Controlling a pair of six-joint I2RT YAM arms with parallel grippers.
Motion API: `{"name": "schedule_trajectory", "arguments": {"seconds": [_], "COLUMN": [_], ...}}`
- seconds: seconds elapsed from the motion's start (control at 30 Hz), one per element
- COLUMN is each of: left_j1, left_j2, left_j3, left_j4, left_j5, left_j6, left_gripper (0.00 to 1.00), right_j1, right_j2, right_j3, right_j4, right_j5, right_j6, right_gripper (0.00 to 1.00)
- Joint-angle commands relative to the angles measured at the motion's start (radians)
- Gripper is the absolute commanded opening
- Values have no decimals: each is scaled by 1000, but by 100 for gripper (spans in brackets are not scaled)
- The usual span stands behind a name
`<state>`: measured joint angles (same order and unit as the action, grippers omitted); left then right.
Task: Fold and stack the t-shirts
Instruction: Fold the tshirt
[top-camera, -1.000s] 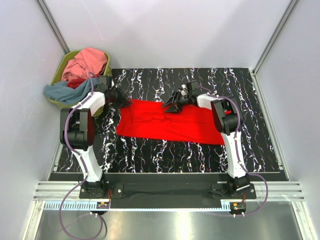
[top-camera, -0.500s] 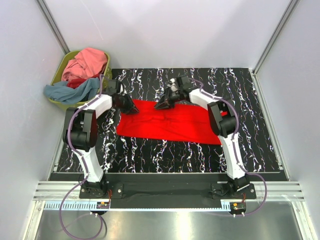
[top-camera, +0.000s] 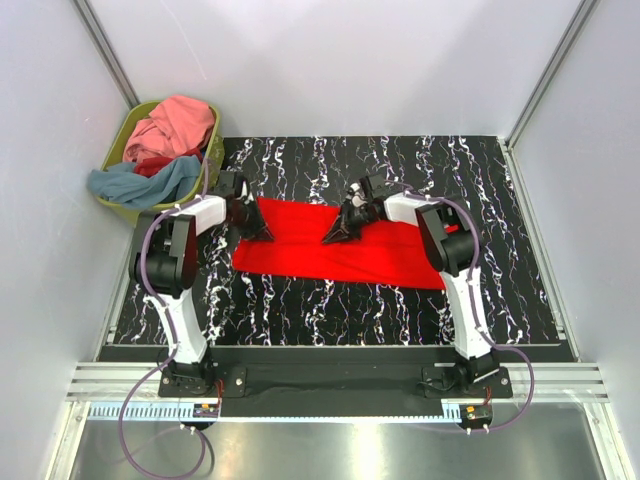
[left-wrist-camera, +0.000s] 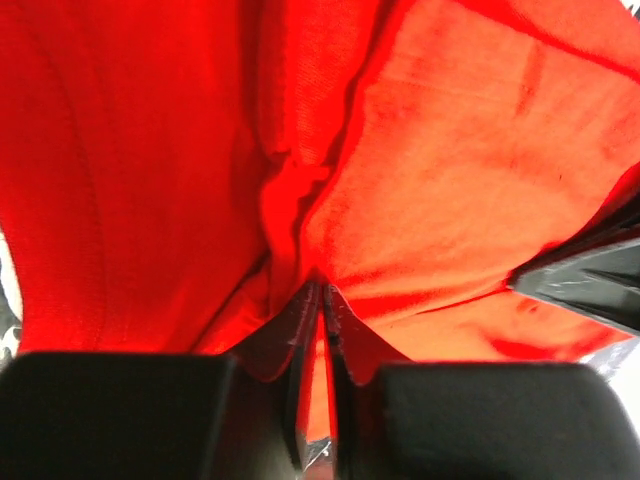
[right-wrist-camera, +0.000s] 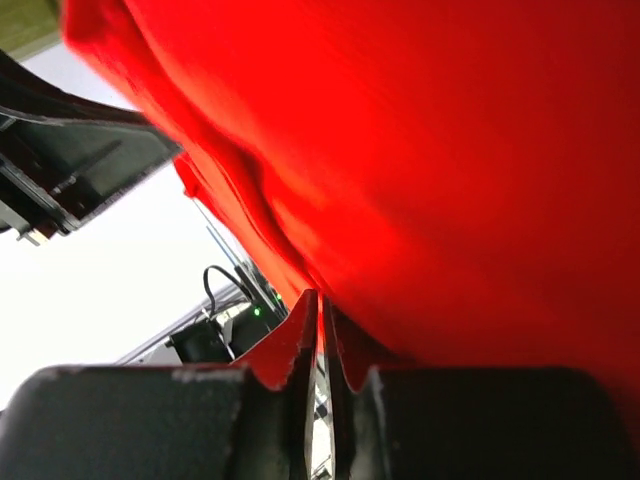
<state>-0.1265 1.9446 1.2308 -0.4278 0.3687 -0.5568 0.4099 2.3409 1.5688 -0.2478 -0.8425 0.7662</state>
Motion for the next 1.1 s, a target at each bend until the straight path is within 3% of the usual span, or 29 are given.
{"name": "schedule_trajectory", "arguments": {"seconds": [0.0, 0.17, 0.3, 0.37, 0.43, 0.47, 0.53, 0.57, 0.8, 0.93, 1.07], "left_j1": [4, -33, -100, -126, -146, -171, -191, -211, -252, -255, -246], "left_j2": [-90, -263, -322, -300, -268, -227, -182, -138, 88, 197, 280], "left_j3": [24, 24, -34, -37, -13, 4, 70, 93, 280, 335, 397], "left_j4": [-68, -97, -72, -49, -32, -25, -12, -11, -14, -28, -26], "left_j5": [-97, -102, -178, -197, -246, -272, -327, -338, -390, -373, -300], "left_j6": [89, 61, -41, -109, -144, -149, -158, -163, -224, -230, -221], "left_gripper": [19, 31, 34, 34, 32, 30, 27, 26, 12, 11, 11], "right_j1": [-11, -48, -100, -121, -125, -128, -138, -140, -138, -138, -128], "right_j2": [-156, -342, -462, -476, -491, -495, -502, -500, -448, -419, -442], "right_j3": [-47, -118, -153, -141, -131, -133, -133, -133, -173, -245, -384], "right_j4": [-86, -179, -380, -465, -545, -554, -565, -564, -567, -504, -384], "right_j5": [-16, 42, 210, 305, 382, 411, 453, 457, 540, 559, 586], "right_j6": [-64, -152, -287, -377, -425, -450, -459, -461, -502, -473, -340], "right_gripper": [14, 39, 60, 61, 55, 42, 6, 3, 0, 0, 0]}}
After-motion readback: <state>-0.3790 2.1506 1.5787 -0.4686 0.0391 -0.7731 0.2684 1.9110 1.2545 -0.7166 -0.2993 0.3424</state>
